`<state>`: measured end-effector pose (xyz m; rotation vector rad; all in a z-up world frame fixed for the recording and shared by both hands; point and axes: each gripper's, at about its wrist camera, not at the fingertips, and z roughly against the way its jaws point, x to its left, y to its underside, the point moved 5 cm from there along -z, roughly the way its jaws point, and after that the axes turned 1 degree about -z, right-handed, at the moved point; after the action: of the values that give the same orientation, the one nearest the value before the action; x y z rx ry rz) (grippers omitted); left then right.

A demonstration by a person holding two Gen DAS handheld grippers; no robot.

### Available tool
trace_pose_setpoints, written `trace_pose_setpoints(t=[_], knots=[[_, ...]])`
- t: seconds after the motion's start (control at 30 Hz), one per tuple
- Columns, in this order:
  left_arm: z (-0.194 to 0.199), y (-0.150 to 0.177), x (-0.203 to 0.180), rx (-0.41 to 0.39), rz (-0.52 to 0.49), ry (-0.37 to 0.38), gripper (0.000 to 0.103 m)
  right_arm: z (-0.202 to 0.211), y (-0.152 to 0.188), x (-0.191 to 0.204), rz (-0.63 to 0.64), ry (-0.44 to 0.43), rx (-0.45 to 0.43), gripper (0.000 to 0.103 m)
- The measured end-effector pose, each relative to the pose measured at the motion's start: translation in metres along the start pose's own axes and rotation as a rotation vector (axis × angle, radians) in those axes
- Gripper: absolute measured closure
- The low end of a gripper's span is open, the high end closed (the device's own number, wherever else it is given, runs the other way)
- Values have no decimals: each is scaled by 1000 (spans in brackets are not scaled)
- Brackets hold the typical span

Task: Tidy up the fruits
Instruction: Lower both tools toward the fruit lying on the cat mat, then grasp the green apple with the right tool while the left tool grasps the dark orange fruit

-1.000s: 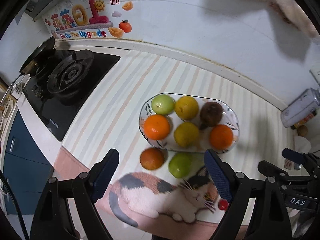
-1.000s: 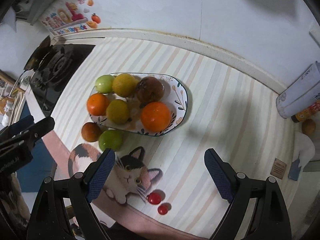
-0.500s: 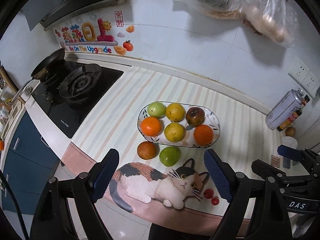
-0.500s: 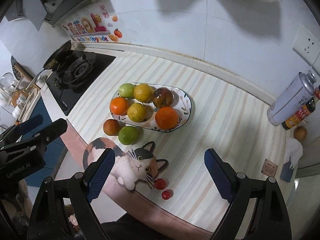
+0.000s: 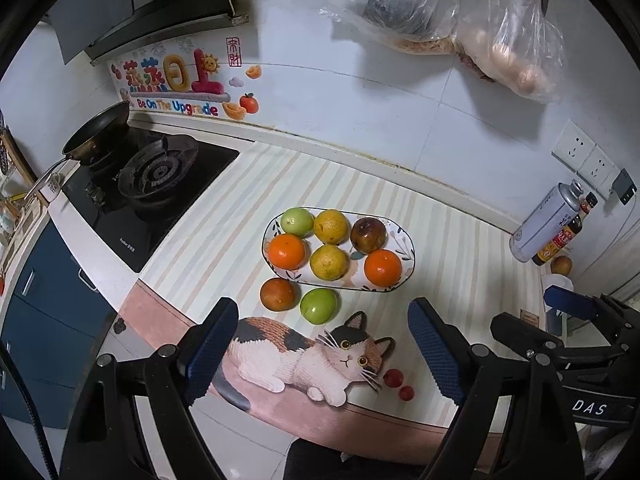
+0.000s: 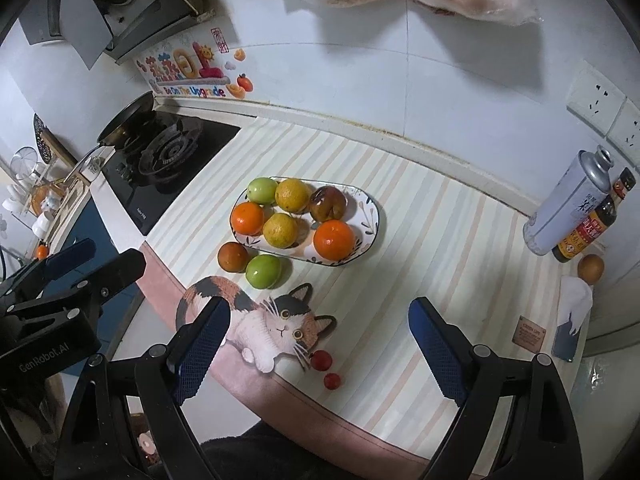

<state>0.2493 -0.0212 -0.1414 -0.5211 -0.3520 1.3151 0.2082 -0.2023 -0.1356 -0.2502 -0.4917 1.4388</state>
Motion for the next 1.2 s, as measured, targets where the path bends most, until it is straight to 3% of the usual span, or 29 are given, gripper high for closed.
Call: trace_pose_setpoints(t=[0.53,0.57,0.6,0.63,0.77,0.93,1.17,1.2], knots=[[-16,-12,19,2,10,-18,16,-16,-17,1,-57,-9,-6,10],[-19,-13,23,6,17,-28,15,-20,-18,1,-64,-15,-3,10],[-24,-15,29,6,27,-41,3,-28,-21,1,-79,-31,0,10],[-30,-18,36,0,34,-64,0,-34,-22,1,-85,-41,3,10],[-62,-21,68,33,47,-182,0,-95,-22,10,-125,-129,111,10],[-111,-12,108,130,85,-254,0,-196,-13,34,-192,-225,269,10],[-160,5,135,257,140,-241,0,-308,0,61,-266,-254,404,17],[-166,7,137,272,156,-228,0,-322,3,64,-282,-263,421,24]])
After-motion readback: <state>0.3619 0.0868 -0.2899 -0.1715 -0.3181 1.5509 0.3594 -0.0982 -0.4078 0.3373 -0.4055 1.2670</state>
